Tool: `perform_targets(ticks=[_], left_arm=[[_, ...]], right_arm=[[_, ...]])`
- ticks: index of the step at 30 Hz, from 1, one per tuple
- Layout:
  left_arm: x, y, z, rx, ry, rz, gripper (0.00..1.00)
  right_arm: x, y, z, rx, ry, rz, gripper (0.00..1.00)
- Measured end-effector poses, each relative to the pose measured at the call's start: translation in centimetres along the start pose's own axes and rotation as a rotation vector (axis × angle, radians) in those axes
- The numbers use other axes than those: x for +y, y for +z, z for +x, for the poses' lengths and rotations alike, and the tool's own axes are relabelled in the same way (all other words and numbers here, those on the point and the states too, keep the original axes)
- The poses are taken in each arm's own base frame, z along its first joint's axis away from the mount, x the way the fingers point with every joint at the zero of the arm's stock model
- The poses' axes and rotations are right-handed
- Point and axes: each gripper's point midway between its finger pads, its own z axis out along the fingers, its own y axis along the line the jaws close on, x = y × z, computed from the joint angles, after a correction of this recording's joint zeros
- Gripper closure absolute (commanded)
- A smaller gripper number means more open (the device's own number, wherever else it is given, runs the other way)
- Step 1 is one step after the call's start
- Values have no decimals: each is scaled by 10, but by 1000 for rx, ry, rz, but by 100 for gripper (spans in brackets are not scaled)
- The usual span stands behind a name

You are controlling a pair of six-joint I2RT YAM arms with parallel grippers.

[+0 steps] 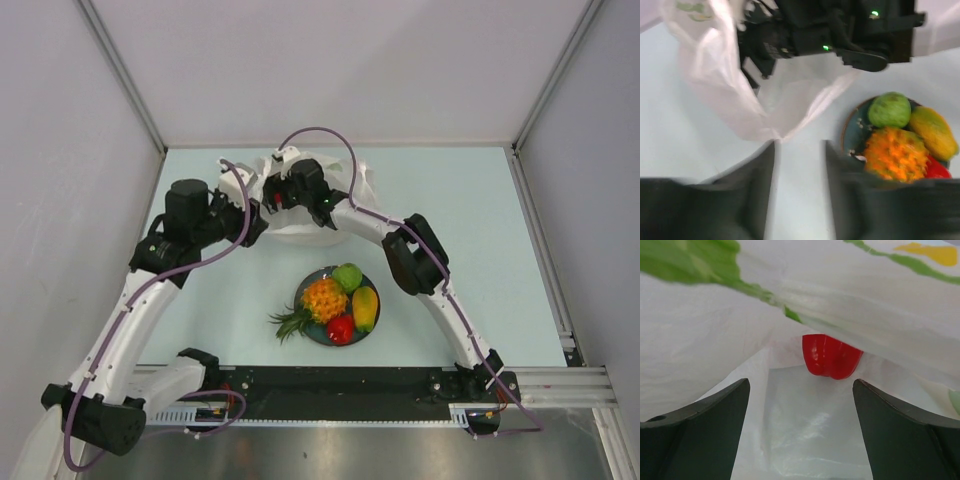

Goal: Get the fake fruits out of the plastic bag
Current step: Take out the fake fruit from the plastic bag.

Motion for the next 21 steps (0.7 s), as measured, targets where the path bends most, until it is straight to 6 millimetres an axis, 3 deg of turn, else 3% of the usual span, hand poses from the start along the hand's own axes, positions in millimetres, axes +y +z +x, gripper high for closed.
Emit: perform_targets(ticks=[2,9,13,15,16,17,18,21], left_arm=[[12,-1,-9,-10,6,-64,19],[30,13,-31,-49,25,-134,20],[44,35,-40,-44,56,-199,36],[54,48,-41,-26,73,-236,53],[59,54,-40,-11,80,-253,64],[64,60,-39,5,86,-266,92],[67,65,-38,16,88,-274,100],[73,73,-36,43,104,-284,100]], right_arm=[[-2,0,-1,-2,2,4,11],[-11,-6,16,45,15,18,11],[-15,-8,22,62,18,26,11],[-15,-10,24,68,19,27,10],[-15,-10,24,69,19,27,10],[-15,-11,24,69,19,27,9],[-16,-11,24,70,19,29,9],[-16,-12,24,69,18,32,8]])
